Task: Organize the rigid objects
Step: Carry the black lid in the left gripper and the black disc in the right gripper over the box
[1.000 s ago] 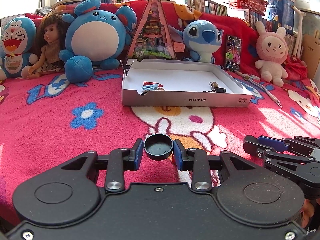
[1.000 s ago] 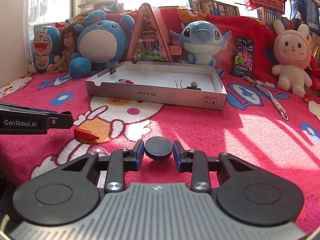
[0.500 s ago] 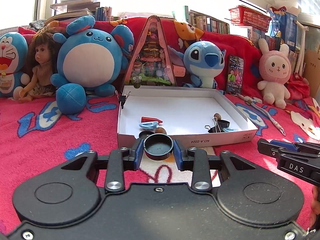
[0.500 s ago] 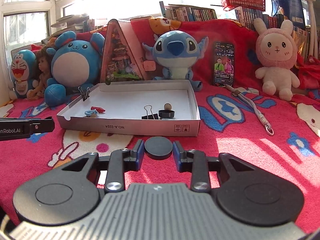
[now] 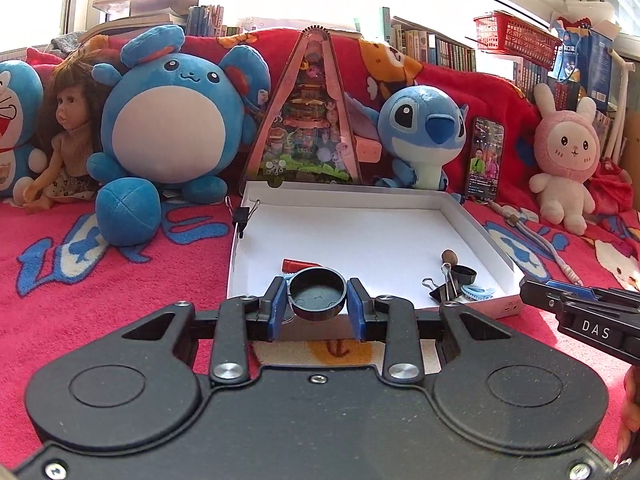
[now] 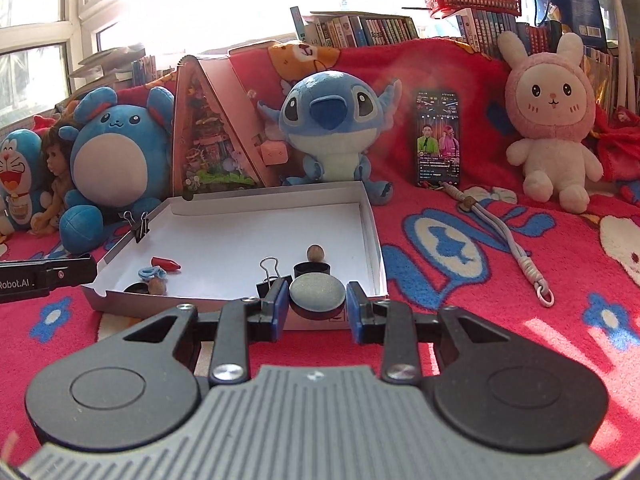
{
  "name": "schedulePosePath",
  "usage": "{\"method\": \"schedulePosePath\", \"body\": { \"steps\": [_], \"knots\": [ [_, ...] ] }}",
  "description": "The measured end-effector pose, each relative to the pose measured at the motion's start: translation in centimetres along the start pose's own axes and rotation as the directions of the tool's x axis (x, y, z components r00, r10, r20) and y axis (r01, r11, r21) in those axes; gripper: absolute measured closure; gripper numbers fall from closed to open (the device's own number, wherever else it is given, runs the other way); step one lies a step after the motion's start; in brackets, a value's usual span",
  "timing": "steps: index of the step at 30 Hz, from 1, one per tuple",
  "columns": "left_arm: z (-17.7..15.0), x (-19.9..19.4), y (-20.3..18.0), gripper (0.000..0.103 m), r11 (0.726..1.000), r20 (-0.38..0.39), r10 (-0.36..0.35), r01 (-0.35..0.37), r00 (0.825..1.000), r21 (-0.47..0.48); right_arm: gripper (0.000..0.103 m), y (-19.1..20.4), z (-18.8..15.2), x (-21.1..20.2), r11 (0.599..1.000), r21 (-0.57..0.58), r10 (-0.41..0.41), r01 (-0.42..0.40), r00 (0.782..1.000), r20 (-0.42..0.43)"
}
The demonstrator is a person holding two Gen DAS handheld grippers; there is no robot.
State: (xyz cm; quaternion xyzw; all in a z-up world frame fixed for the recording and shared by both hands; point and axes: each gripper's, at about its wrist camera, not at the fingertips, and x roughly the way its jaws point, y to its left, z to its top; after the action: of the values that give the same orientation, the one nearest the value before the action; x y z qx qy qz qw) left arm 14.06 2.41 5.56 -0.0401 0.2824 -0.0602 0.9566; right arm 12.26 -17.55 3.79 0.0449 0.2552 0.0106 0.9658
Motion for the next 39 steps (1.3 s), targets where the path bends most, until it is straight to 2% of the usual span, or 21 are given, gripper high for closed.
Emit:
{"method": "schedulePosePath", "body": {
  "steps": [6, 19, 30, 34, 39],
  "knots": [
    [0.5, 1.5, -0.2, 0.072, 1.0, -0.007, 0.001, -0.001, 1.0, -0.001, 0.067, 0.2, 0.4, 1.1, 1.0, -0.006, -0.002, 0.002, 1.0, -0.012],
    [4.0, 6.3, 0.5, 0.072, 0.999, -0.093, -0.019, 0.015, 0.995, -0.042, 0.067, 0.0, 3.2, 4.4, 1.0, -0.001, 0.011, -0.011, 0.999, -0.044],
    [6.2, 10.4, 0.2, 0.072, 0.999, -0.151, -0.007, 0.001, 0.988, -0.04, 0.067, -1.9, 6.8, 8.8, 0.992, 0.125, 0.051, -0.034, 0.989, -0.136],
    [6.6, 12.3, 0.3, 0.072, 0.999, -0.196, -0.015, 0.004, 0.981, -0.055, 0.067, -2.1, 7.5, 10.9, 0.988, 0.154, 0.053, -0.026, 0.983, -0.176],
    [6.0, 13.9, 0.1, 0.072, 0.999, -0.19, 0.03, -0.037, 0.981, -0.029, 0.067, -1.6, 7.3, 12.9, 0.987, 0.159, 0.048, -0.013, 0.975, -0.219]
  ]
}}
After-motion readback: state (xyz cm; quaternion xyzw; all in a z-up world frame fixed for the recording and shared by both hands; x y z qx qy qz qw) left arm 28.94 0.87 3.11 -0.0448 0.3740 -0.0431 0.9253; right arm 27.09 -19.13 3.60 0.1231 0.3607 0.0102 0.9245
